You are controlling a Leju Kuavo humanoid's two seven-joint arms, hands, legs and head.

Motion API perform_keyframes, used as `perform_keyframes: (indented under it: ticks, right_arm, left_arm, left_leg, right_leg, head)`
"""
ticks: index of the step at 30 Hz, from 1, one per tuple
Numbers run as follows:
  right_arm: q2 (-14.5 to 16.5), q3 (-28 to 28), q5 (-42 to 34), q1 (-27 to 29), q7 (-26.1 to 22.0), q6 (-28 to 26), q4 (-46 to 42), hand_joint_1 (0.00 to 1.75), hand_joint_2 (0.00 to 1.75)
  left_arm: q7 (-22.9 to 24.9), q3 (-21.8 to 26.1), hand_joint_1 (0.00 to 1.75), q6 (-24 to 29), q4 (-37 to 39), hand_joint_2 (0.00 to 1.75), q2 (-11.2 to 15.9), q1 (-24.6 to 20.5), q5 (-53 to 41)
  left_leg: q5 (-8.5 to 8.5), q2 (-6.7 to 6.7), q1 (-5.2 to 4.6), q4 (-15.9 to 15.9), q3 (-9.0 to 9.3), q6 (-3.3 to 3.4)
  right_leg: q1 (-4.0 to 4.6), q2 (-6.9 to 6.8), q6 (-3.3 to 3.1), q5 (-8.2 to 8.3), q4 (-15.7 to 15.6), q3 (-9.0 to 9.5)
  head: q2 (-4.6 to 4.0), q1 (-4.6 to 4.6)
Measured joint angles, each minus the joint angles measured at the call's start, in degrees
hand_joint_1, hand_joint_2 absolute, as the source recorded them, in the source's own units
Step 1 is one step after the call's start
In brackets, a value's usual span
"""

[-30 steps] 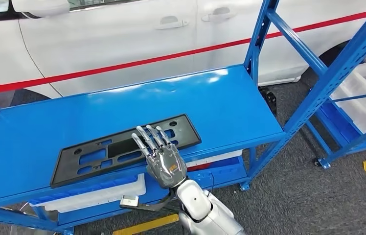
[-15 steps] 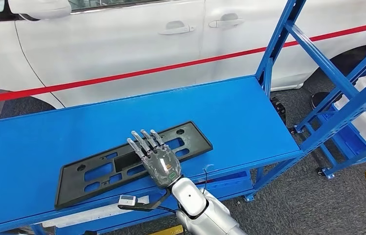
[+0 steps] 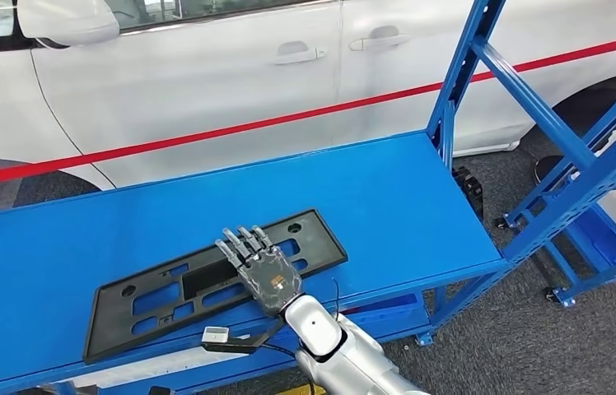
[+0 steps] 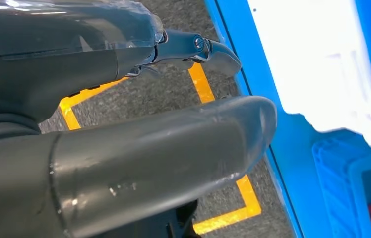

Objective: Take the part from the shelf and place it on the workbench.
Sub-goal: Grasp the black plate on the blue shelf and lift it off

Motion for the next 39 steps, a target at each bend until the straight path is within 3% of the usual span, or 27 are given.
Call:
perform_keyframes:
  ticks: [2,3,4,6,8,11,13,16,17,18,19,20,21,23,26,28,29,31,33,34,35,37,39]
  right_arm:
    - [0.0,0.0,-0.1,0.0,0.2,0.7,0.3,1.31,1.75]
    - [0.1,0.0,-0.3,-0.2,0.6,1.8,0.5,1.75,1.75]
    - [0.2,0.0,-0.6,-0.5,1.0,3.4,0.8,1.75,1.75]
    - [0.7,-0.2,-1.3,-1.8,2.1,7.0,1.7,1.75,1.75]
    - [1.2,-0.8,-1.8,-3.3,2.6,9.0,2.7,1.75,1.75]
    - [1.4,-1.9,-2.7,-4.0,2.2,9.2,3.8,1.75,1.75]
    - [1.4,-2.6,-3.3,-4.4,1.6,9.0,4.3,1.75,1.75]
    - [1.3,-3.6,-4.0,-5.1,0.9,8.8,4.9,1.75,1.75]
    - [1.3,-3.8,-4.0,-5.2,0.7,8.7,5.1,1.75,1.75]
    - [1.2,-3.9,-4.1,-5.1,0.7,8.6,5.3,1.75,1.75]
    - [1.2,-4.0,-4.1,-5.1,0.6,8.5,5.4,1.75,1.75]
    - [1.2,-4.1,-4.1,-5.0,0.6,8.3,5.5,1.75,1.75]
    - [1.2,-4.3,-4.2,-5.0,0.5,8.1,5.5,1.75,1.75]
    - [1.2,-4.8,-4.7,-5.0,0.2,7.6,5.5,1.75,1.75]
    - [1.1,-5.7,-7.1,-4.3,-1.3,6.1,4.9,1.75,1.75]
    - [1.1,-6.6,-11.0,-3.0,-3.8,5.2,3.0,1.75,1.75]
    - [1.1,-7.0,-14.2,-2.1,-5.5,4.9,1.2,1.75,1.75]
    - [1.1,-7.8,-23.5,0.5,-9.7,5.1,-4.9,1.75,1.75]
    - [1.0,-8.3,-36.6,3.3,-13.7,6.0,-13.8,1.75,1.75]
    - [0.8,-8.5,-43.8,4.5,-15.5,6.5,-18.9,1.75,1.75]
    - [0.6,-8.8,-50.0,5.5,-16.8,6.9,-23.9,1.75,1.75]
    - [0.2,-9.4,-58.6,6.8,-18.1,7.5,-33.2,1.75,1.75]
    - [-0.1,-9.8,-61.4,7.6,-18.1,8.0,-40.4,1.75,1.75]
  left_arm:
    - [0.1,0.0,0.0,0.0,0.0,0.0,0.0,0.1,-0.1]
    - [0.3,0.0,0.0,0.0,0.0,0.0,0.0,0.1,-0.2]
    - [0.4,0.0,0.0,0.0,0.0,0.0,0.0,0.1,-0.4]
    - [0.8,0.0,0.0,0.0,0.0,0.0,0.1,-0.1,-0.8]
    - [1.0,0.0,0.0,0.0,0.0,0.0,0.2,-0.5,-1.1]
    - [1.0,0.0,0.0,0.2,0.0,0.0,0.1,-0.7,-1.4]
    - [1.0,0.0,0.0,0.3,0.0,0.0,0.1,-0.7,-1.5]
    - [1.0,0.0,0.0,0.5,0.0,0.0,0.0,-0.8,-1.5]
    - [1.0,0.0,0.0,0.6,0.0,0.0,0.0,-0.8,-1.5]
    - [1.0,0.0,0.0,0.6,0.0,0.0,0.0,-0.7,-1.5]
    - [1.0,0.0,0.0,0.6,0.0,0.0,0.0,-0.7,-1.5]
    - [1.0,0.0,0.0,0.6,0.0,0.0,0.0,-0.6,-1.5]
    - [0.9,0.0,0.0,0.6,0.0,0.0,0.0,-0.6,-1.4]
    - [0.9,0.0,0.0,0.7,0.0,0.0,-0.1,-0.6,-1.4]
    - [0.9,0.1,0.0,1.0,0.0,0.0,-0.1,-0.3,-1.0]
    - [0.7,0.3,0.0,1.3,0.0,0.0,-0.1,-0.1,-0.5]
    - [0.6,0.5,0.0,1.3,0.0,0.0,-0.1,0.0,-0.2]
    - [-0.1,1.1,0.0,1.3,0.0,0.0,-0.1,0.5,0.5]
    - [-0.7,1.7,0.0,1.2,0.0,0.0,-0.1,1.0,1.2]
    - [-0.8,2.0,0.0,1.2,0.0,0.0,-0.1,1.2,1.5]
    - [-0.8,2.3,0.0,1.2,0.0,0.0,-0.1,1.4,1.7]
    - [-0.7,2.8,0.0,1.2,0.1,0.0,0.0,1.5,1.8]
    - [-0.6,3.1,0.0,1.2,0.1,0.0,0.1,1.6,1.9]
  left_leg:
    - [-2.67,0.0,0.12,6.7,-2.98,-0.43]
    - [-2.44,0.01,0.18,7.6,-3.28,-0.55]
    - [-1.13,0.02,0.26,6.1,-2.44,-0.6]
    - [2.53,0.06,0.37,-1.7,1.57,-0.48]
    - [4.26,-0.01,0.21,-7.5,4.48,0.17]
    - [4.53,-0.08,0.0,-8.6,4.83,1.44]
    - [4.98,0.07,0.19,-9.0,4.89,2.22]
    - [5.3,0.25,0.23,-9.3,4.62,2.87]
    - [5.32,0.25,0.19,-9.2,4.54,2.93]
    - [5.31,0.22,0.17,-9.2,4.52,2.94]
    - [5.3,0.17,0.16,-9.2,4.54,2.92]
    - [5.27,0.1,0.15,-9.2,4.6,2.88]
    - [5.22,0.03,0.15,-9.2,4.66,2.8]
    - [5.07,-0.12,-0.08,-8.9,4.56,2.36]
    - [5.04,-0.17,-0.21,-8.9,4.45,1.33]
    - [4.06,-0.08,-0.07,-7.9,4.08,0.72]
    - [2.69,-0.03,0.0,-5.8,3.22,0.47]
    - [-1.14,0.03,0.14,1.4,-0.06,0.08]
    - [-2.78,0.03,0.22,7.1,-2.81,-0.15]
    - [-1.91,0.04,0.25,6.9,-2.85,-0.19]
    - [-0.07,0.05,0.29,4.5,-1.81,-0.16]
    - [3.51,0.05,0.27,-3.1,1.81,0.04]
    - [4.48,-0.01,0.04,-7.4,3.9,0.54]
  right_leg:
    - [0.05,-0.1,-0.05,-0.03,0.1,-0.02]
    - [0.05,-0.1,-0.04,-0.04,0.1,0.0]
    - [0.03,-0.06,0.0,-0.07,0.2,0.03]
    - [0.01,0.09,0.25,-0.23,0.5,0.06]
    - [0.19,0.24,0.82,-0.39,0.9,-0.05]
    - [0.28,0.3,1.77,-0.22,0.8,-0.11]
    - [0.18,0.25,2.29,-1.28,2.1,-0.72]
    - [0.02,0.13,2.79,-6.59,11.9,-5.24]
    - [-0.01,0.13,2.87,-7.8,15.2,-6.81]
    - [-0.02,0.13,2.87,-7.88,16.6,-7.51]
    - [-0.02,0.13,2.79,-6.85,15.8,-7.09]
    - [-0.02,0.13,2.61,-5.05,13.1,-5.7]
    - [0.01,0.12,2.31,-3.08,9.2,-3.7]
    - [0.24,0.1,1.74,-0.9,2.6,-0.57]
    - [0.44,0.23,1.18,-0.67,0.7,0.06]
    - [0.2,0.2,0.62,-0.41,0.2,0.32]
    - [0.07,0.14,0.34,-0.31,0.0,0.46]
    - [0.11,0.06,-0.01,-0.36,-0.1,0.55]
    - [0.23,0.04,-0.12,-0.53,0.1,0.53]
    - [0.24,0.04,-0.09,-0.66,0.3,0.54]
    - [0.22,0.05,0.02,-0.84,0.5,0.58]
    - [0.27,0.05,0.46,-1.3,1.0,0.6]
    - [0.43,0.15,0.95,-1.55,1.3,0.46]
  head:
    - [0.0,0.0]
    - [0.0,0.01]
    - [0.0,0.0]
    - [0.0,-0.01]
    - [0.0,0.06]
    - [0.0,0.26]
    - [0.0,0.32]
    - [0.0,0.54]
    - [0.0,0.55]
    - [0.0,0.56]
    - [0.0,0.57]
    - [0.0,0.58]
    - [0.0,0.59]
    - [0.0,0.58]
    - [0.0,0.57]
    - [0.0,0.5]
    - [0.0,0.44]
    - [0.0,0.3]
    - [0.0,0.31]
    - [0.0,0.31]
    - [0.0,0.31]
    - [0.0,0.31]
    - [0.0,0.36]
